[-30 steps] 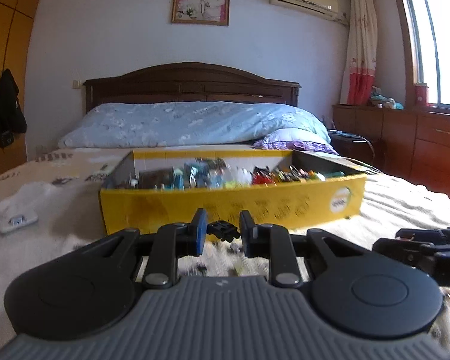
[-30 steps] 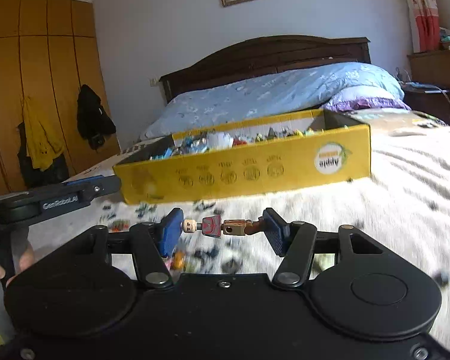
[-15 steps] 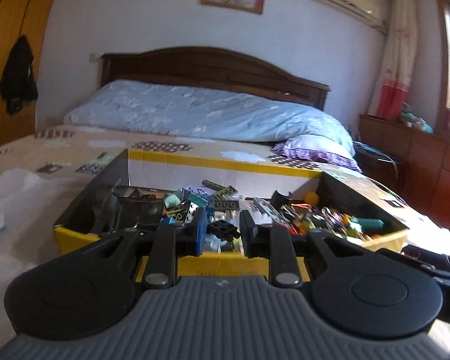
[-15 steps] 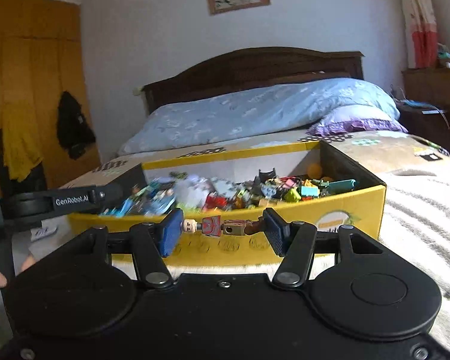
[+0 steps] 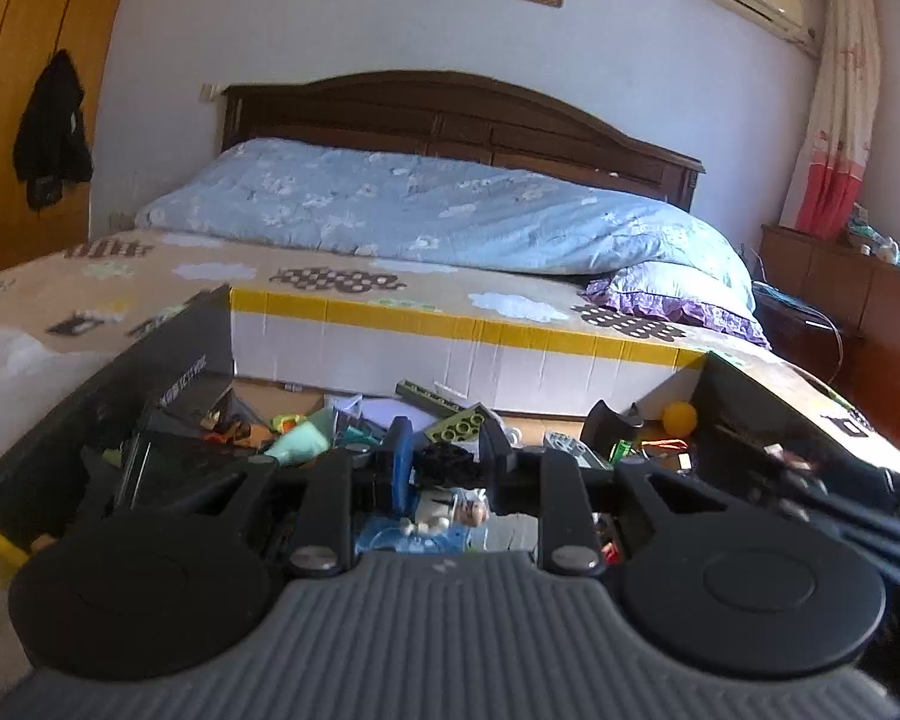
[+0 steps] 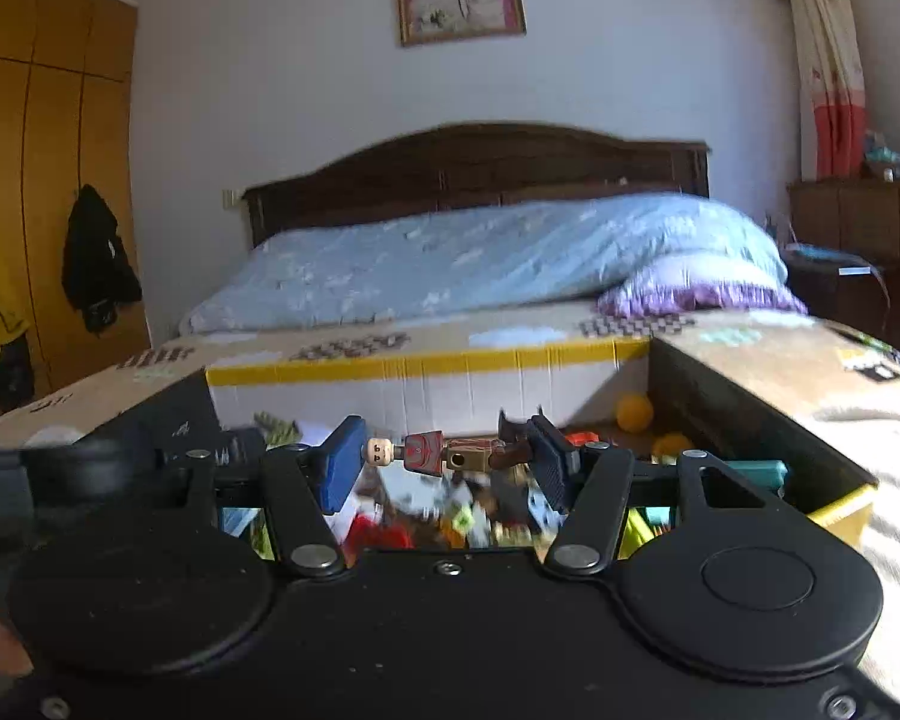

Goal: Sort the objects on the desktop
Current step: 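Carry both held pieces over the yellow box with both grippers, then lower into the box and open both grippers, releasing the pieces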

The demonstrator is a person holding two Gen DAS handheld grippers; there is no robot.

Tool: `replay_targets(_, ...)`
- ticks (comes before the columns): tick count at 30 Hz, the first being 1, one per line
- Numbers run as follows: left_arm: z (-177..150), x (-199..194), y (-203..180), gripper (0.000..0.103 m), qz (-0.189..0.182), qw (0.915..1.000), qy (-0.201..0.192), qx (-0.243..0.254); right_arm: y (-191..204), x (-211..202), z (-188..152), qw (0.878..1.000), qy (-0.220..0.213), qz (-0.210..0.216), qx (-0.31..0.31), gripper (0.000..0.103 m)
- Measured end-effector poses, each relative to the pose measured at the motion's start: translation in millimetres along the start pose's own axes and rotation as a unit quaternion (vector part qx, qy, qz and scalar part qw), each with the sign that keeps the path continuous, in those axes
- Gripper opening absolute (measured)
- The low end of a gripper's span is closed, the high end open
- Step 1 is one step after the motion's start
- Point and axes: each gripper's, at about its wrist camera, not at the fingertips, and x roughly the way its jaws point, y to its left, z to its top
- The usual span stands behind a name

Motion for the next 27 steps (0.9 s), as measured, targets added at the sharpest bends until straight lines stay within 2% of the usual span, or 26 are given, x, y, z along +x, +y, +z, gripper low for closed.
replay_targets(1,-0.2,0.3,-1.0,0.033,0.002,1.0000,-0.004,0.006,-0.4,4.7,-0.8,1.000,-0.003,0.001,0.001,0.056)
replay_targets(2,0.1,0.8,-2.1,0.038,0.003,0.9999,-0.007,0.010,-2.0,9.7,-2.4,1.000,-0.002,0.000,0.006,0.057)
replay_targets(3,0.1,1.2,-1.9,0.050,0.005,0.9999,-0.007,0.011,-4.2,14.9,-4.0,1.000,0.001,-0.001,0.012,0.057)
replay_targets(6,-0.3,1.0,-2.2,0.063,0.005,1.0000,0.000,0.004,-11.1,26.2,-9.6,1.000,0.008,-0.007,0.027,0.058)
replay_targets(7,0.6,-0.1,-2.3,0.066,0.004,1.0000,0.006,0.001,-12.3,27.7,-10.4,0.999,0.007,-0.012,0.031,0.063)
replay_targets(8,1.7,-1.7,-1.6,0.069,0.001,0.9999,0.012,-0.004,-15.1,27.5,-11.1,0.999,0.004,-0.019,0.035,0.075)
replay_targets(10,5.3,-6.0,1.8,0.077,-0.004,0.9997,0.016,-0.019,-18.6,22.6,-10.7,0.999,-0.006,-0.028,0.042,0.081)
replay_targets(12,7.9,-10.6,5.2,0.086,-0.008,0.9994,0.013,-0.030,-25.4,14.9,-7.2,0.998,-0.014,-0.026,0.052,0.083)
replay_targets(19,11.9,-16.9,6.9,0.090,-0.010,0.9991,0.021,-0.034,-35.6,-0.5,-2.4,0.996,-0.024,-0.005,0.084,0.087)
replay_targets(22,14.3,-18.0,8.2,0.091,-0.022,0.9985,0.029,-0.042,-38.3,-6.3,0.5,0.996,-0.023,-0.007,0.085,0.093)
replay_targets(25,14.1,-19.0,6.3,0.093,-0.018,0.9987,0.027,-0.039,-40.5,-7.8,4.9,0.996,-0.017,-0.007,0.083,0.099)
replay_targets(27,14.0,-19.8,4.4,0.094,-0.014,0.9990,0.026,-0.033,-41.4,-9.2,5.8,0.996,-0.011,-0.002,0.086,0.100)
